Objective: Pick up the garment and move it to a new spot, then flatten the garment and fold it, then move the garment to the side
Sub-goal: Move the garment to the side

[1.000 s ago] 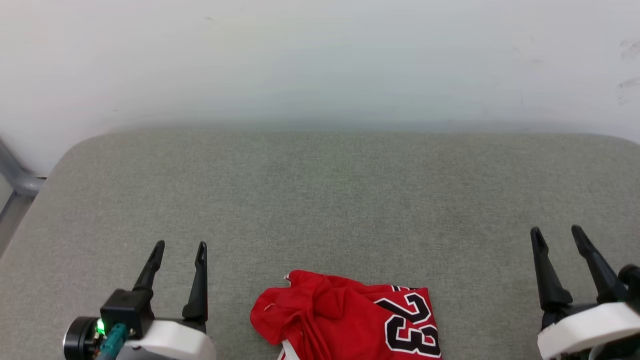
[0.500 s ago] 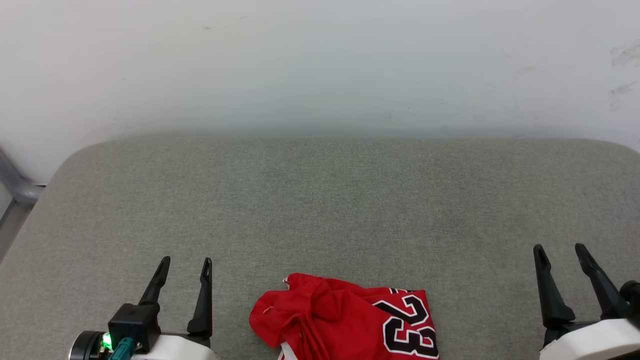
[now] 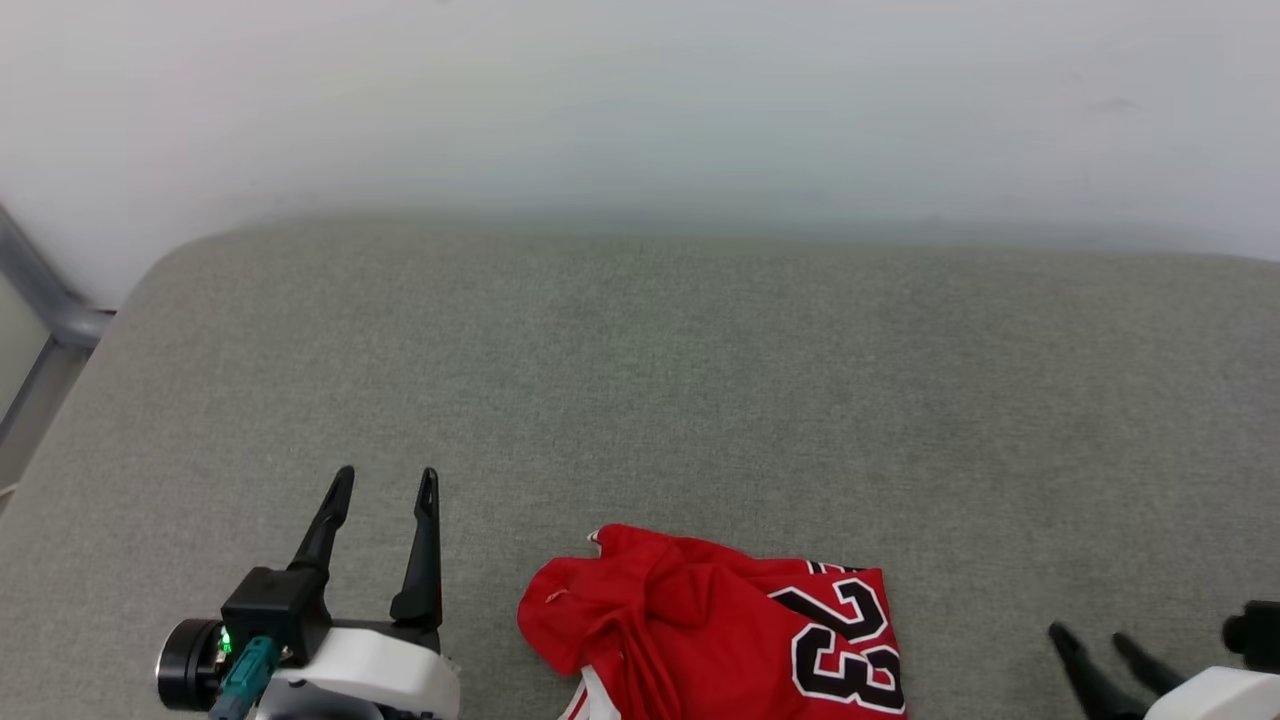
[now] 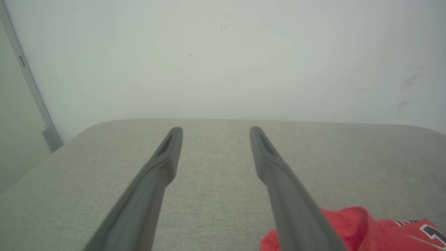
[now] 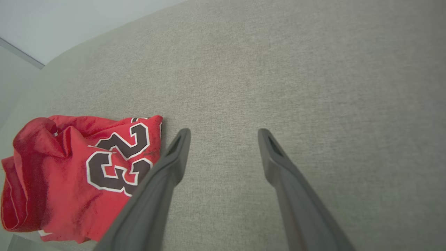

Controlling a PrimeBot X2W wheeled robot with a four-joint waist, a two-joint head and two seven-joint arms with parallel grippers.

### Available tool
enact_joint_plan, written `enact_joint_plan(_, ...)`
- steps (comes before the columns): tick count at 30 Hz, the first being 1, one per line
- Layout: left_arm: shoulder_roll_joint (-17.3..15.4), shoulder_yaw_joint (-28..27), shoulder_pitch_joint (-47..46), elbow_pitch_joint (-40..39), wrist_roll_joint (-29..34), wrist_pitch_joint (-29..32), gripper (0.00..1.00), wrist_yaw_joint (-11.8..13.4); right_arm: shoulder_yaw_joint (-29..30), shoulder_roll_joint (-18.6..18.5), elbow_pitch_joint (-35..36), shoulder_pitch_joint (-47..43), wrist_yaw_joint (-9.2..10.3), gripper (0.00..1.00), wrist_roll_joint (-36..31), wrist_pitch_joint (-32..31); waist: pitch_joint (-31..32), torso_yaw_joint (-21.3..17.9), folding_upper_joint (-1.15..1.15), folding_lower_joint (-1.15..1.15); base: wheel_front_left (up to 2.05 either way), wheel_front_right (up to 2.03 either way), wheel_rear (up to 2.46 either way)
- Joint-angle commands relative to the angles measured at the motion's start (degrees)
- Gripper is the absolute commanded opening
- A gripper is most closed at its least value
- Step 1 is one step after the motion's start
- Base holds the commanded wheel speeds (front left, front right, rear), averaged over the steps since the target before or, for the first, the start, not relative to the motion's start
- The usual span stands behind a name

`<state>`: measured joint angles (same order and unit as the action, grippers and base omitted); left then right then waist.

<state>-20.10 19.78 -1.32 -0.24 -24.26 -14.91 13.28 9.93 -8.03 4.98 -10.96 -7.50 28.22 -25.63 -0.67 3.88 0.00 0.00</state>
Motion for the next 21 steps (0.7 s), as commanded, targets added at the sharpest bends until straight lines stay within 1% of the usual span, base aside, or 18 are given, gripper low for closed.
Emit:
enact_joint_plan(1,0.27,-0.18,-0.86,-0.24,0.26,-0.39,1.0,-0.05,-0.21,-0.41,-0.14,-0.58,0.03,1.0,0.63,-0.6,-1.01,0.8,0.0,0.0,0.0,0.0,0.0)
enact_joint_plan(5,1.36,-0.61,-1.88,-0.35,0.83,-0.4,1.0,-0.68,-3.71,-1.43,-1.34,-0.46,0.03,1.0,5.09,-7.68,-3.24,2.13,0.0,0.0,0.0,0.0,0.0)
enact_joint_plan(8,2.19,-0.88,-2.75,-0.33,1.23,-0.4,1.0,-1.23,-6.8,-1.88,-2.17,0.84,0.03,1.0,7.63,-10.7,-4.82,2.98,0.0,0.0,0.0,0.0,0.0)
enact_joint_plan(13,3.68,-1.42,-4.37,-0.37,2.17,-0.4,1.0,-2.41,-11.96,-2.47,-4.47,3.93,0.03,1.0,11.3,-11.99,-7.97,4.39,0.0,0.0,0.0,0.0,0.0)
enact_joint_plan(15,4.08,-1.86,-5.2,-0.37,2.65,-0.4,1.0,-2.85,-13.63,-3.03,-5.97,5.41,0.03,1.0,11.8,-11.69,-9.33,4.86,0.0,0.0,0.0,0.0,0.0)
enact_joint_plan(21,5.7,-2.94,-6.55,0.36,3.89,-0.4,1.0,-4.3,-17.72,-3.15,-11.88,7.87,0.08,1.0,13.21,-13.07,-11.89,5.84,0.0,0.0,0.0,0.0,0.0)
